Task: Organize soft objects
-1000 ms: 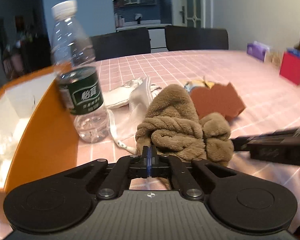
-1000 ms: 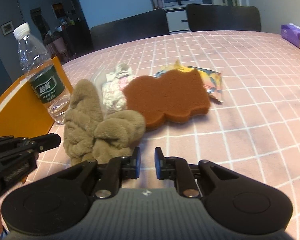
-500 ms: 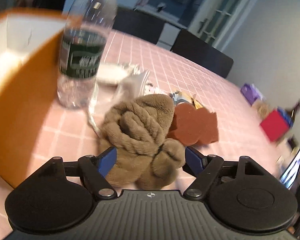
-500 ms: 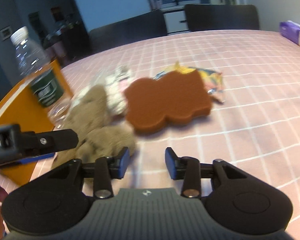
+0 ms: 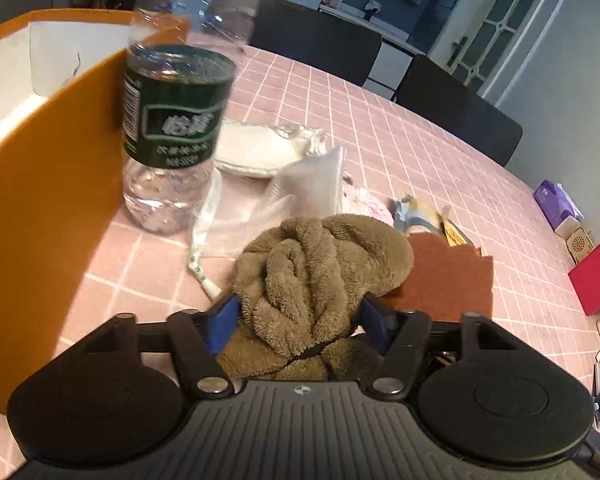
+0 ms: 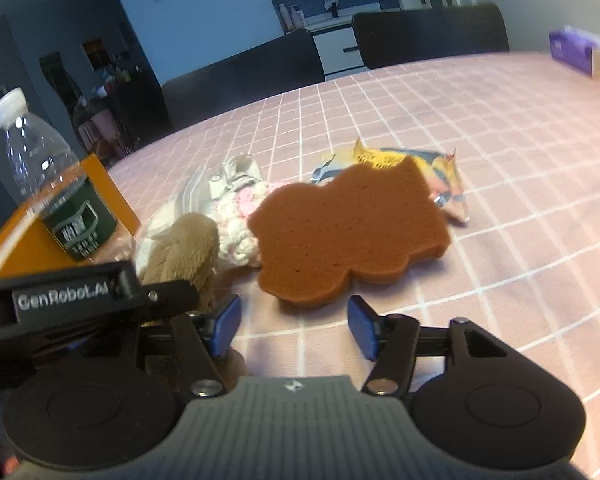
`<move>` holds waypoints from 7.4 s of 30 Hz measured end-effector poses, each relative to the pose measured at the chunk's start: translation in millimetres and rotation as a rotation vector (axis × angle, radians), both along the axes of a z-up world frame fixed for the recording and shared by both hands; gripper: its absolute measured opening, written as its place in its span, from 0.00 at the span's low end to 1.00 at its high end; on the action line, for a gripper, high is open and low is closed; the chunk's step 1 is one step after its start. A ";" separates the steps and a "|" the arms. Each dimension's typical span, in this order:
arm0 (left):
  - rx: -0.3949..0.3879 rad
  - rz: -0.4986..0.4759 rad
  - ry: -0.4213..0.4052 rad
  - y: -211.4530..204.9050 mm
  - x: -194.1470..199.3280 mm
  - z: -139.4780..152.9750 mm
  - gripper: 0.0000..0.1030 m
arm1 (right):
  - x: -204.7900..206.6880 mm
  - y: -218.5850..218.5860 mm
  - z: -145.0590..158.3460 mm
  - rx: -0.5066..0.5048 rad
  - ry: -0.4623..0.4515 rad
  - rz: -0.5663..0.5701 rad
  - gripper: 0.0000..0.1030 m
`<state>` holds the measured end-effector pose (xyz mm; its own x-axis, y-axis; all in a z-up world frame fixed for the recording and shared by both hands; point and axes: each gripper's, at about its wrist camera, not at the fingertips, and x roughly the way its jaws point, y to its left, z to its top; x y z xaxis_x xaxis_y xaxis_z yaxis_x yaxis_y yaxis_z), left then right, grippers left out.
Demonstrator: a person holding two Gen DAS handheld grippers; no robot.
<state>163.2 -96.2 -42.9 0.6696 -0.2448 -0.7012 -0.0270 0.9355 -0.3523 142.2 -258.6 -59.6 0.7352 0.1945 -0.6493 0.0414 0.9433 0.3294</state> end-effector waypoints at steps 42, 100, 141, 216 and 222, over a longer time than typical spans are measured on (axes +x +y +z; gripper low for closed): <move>0.219 -0.042 -0.089 -19.7 -12.1 -14.2 0.76 | -63.4 -15.2 19.3 -0.183 -0.064 0.000 0.42; 0.348 -0.173 -0.062 216.5 67.1 86.4 0.47 | 71.8 295.3 71.5 -0.763 -0.142 0.964 0.43; 0.422 -0.068 -0.397 190.9 -23.3 139.2 0.76 | -3.1 225.6 128.4 -0.560 -0.305 0.887 0.77; 0.255 -0.100 -0.209 -12.1 42.1 -16.0 0.03 | 84.3 3.7 -28.4 -0.725 -0.154 0.164 0.20; 0.253 -0.113 -0.221 -13.6 36.8 -9.4 0.03 | 81.8 5.4 -27.2 -0.743 -0.161 0.159 0.12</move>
<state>200.0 -109.8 -52.4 0.7905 -0.1630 -0.5903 0.1325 0.9866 -0.0950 224.0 -253.2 -86.8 0.8311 -0.1389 -0.5385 -0.1079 0.9096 -0.4011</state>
